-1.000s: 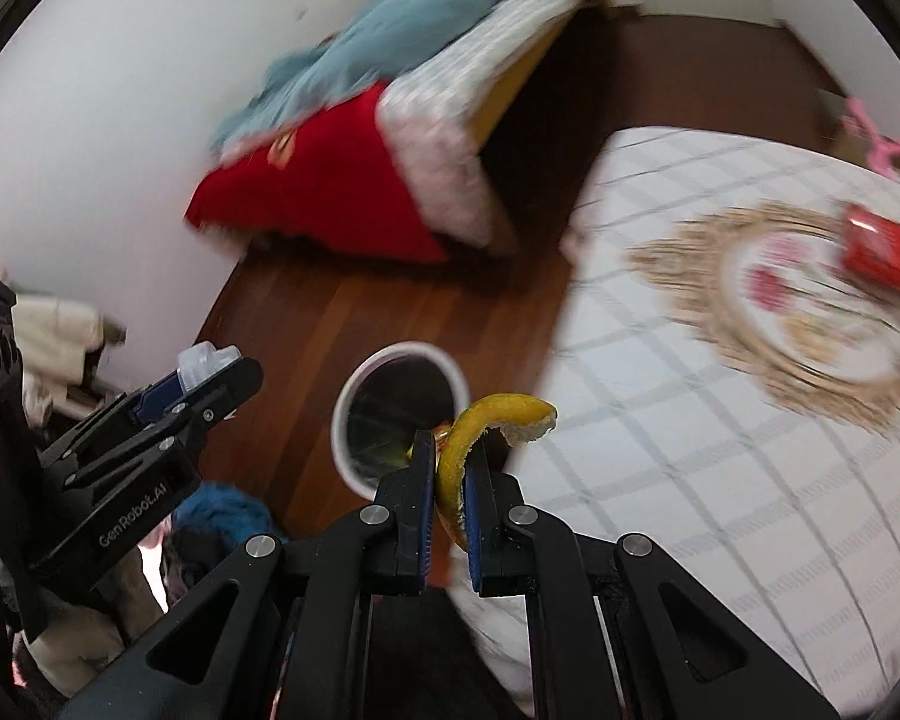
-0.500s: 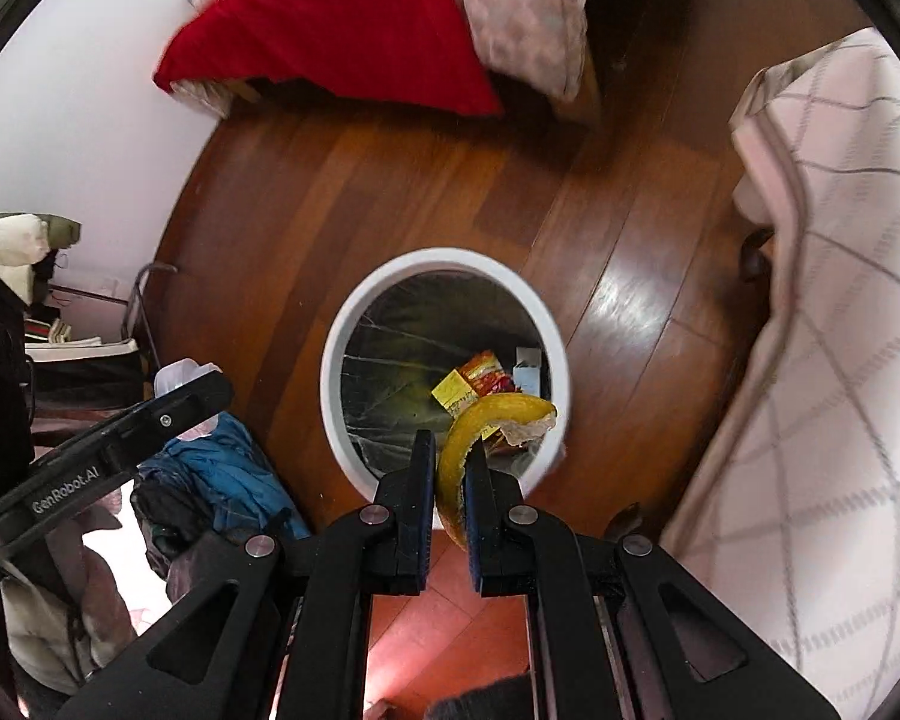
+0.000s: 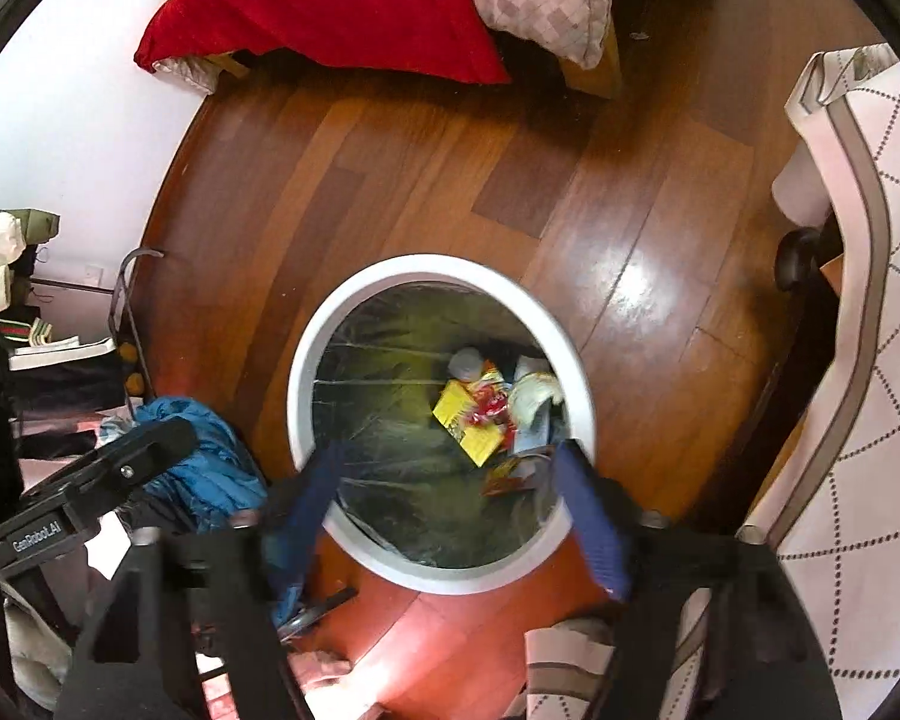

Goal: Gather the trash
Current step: 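Open both tools to drop the peel and lid into the bin, then move both tools back over the table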

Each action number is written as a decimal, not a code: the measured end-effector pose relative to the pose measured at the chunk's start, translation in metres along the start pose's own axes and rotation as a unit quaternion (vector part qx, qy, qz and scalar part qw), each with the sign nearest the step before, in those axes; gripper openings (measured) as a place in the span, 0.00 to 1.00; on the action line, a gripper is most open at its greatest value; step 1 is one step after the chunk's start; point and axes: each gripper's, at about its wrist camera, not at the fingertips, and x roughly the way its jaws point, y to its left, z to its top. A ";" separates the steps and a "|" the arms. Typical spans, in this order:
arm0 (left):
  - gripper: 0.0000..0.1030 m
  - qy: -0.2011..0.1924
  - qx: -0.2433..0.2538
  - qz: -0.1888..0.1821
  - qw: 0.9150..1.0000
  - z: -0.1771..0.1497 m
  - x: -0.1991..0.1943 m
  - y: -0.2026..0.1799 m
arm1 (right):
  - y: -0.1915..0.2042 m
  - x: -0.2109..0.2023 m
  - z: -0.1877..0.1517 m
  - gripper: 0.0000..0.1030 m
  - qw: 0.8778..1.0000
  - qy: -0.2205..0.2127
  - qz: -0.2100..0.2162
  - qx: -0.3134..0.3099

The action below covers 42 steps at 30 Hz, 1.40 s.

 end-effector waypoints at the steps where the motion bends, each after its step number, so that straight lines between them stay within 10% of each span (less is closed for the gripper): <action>1: 0.94 -0.003 0.000 0.007 1.000 -0.004 -0.001 0.002 | 0.000 -0.002 -0.003 0.95 1.000 -0.002 -0.012 -0.004; 13: 0.94 -0.036 0.021 0.054 0.998 -0.054 -0.033 -0.003 | 0.023 -0.045 -0.054 1.00 0.988 -0.041 -0.131 -0.068; 31: 0.94 -0.130 0.050 0.044 0.989 -0.105 -0.142 -0.030 | 0.055 -0.164 -0.122 1.00 0.981 -0.135 -0.116 -0.078; 42: 0.94 -0.169 0.086 0.037 0.981 -0.141 -0.199 -0.090 | 0.027 -0.261 -0.185 1.00 0.978 -0.202 -0.028 -0.032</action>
